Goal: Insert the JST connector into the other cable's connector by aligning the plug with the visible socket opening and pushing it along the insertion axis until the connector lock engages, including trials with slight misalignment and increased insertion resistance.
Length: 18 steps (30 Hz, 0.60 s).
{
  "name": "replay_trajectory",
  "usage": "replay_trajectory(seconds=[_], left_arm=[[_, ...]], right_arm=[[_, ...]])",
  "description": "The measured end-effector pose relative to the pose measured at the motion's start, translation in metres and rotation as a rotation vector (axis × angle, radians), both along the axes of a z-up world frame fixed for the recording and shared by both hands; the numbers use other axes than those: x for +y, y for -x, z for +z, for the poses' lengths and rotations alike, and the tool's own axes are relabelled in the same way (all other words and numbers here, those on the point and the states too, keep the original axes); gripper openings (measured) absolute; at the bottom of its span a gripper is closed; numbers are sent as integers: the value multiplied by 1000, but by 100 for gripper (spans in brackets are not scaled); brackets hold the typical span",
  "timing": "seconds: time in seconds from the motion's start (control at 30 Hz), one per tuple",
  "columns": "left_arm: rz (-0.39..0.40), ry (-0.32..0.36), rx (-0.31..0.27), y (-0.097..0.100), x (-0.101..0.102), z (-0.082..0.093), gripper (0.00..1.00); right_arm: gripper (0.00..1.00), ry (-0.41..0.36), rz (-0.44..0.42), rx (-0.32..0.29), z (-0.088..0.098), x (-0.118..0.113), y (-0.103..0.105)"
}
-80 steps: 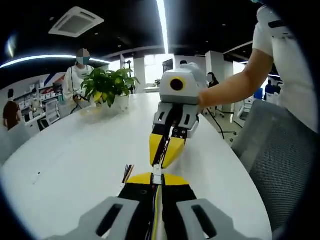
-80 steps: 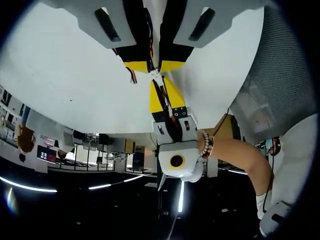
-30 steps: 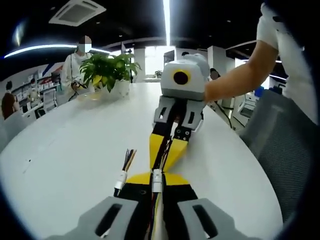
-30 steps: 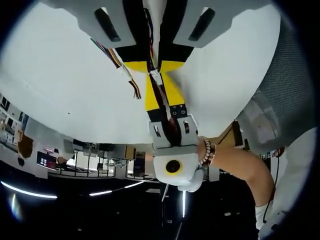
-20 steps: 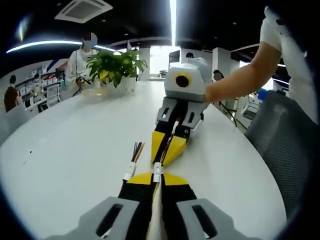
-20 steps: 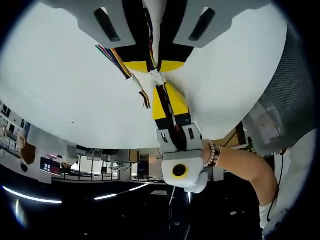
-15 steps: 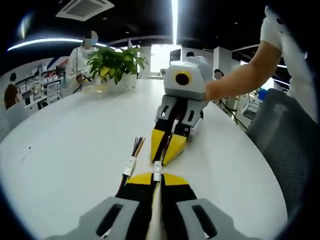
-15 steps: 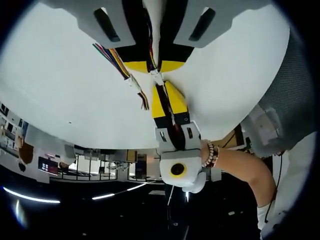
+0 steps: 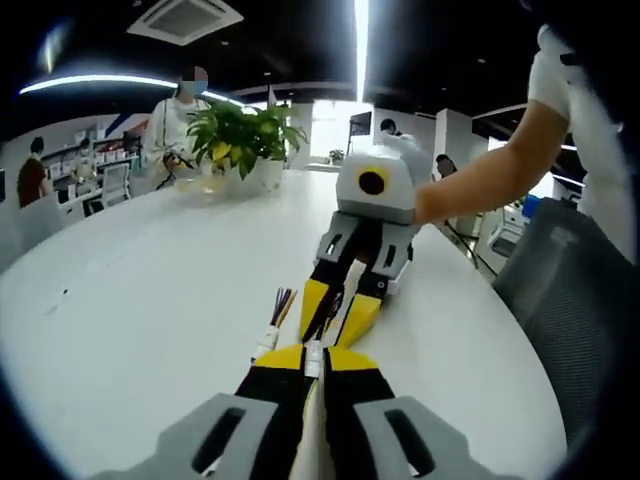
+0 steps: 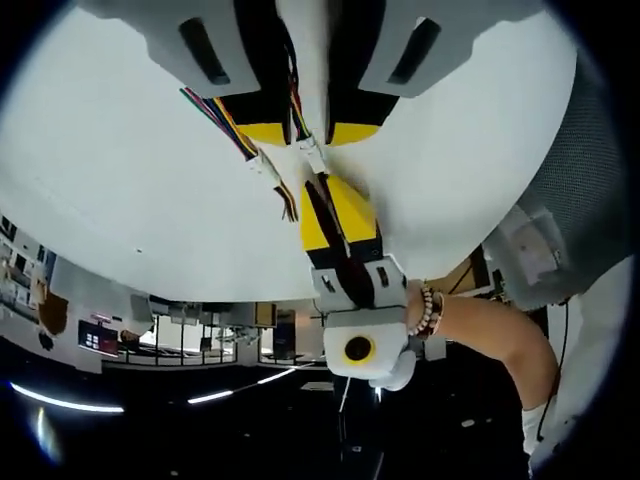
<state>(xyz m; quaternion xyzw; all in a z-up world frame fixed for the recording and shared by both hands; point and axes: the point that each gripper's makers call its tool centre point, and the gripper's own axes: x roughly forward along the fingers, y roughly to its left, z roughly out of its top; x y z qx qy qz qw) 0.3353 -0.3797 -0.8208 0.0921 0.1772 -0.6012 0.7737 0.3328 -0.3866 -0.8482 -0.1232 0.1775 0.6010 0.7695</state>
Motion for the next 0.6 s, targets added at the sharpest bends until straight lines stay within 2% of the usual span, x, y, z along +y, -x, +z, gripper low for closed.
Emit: replay_trajectory(seconds=[0.2,0.37,0.47,0.5,0.6], left_arm=[[20,2,3,3,4,7,3],[49,59,9,2,0,26,7],[61,77,10,7,-2,35,12],[75,103,35,10,-4,38,13],[78,124,52,19,-4,41,14]], right_arm=[[11,1,-18,5,6,-5,1],[13,-52,-63,-18,34,-6,-3],[13,-36,-81,-47,40,-9,-4],[13,-28,-100,-40,40,-11,-6],[13,-33,-167,-21,47,-13,-9]])
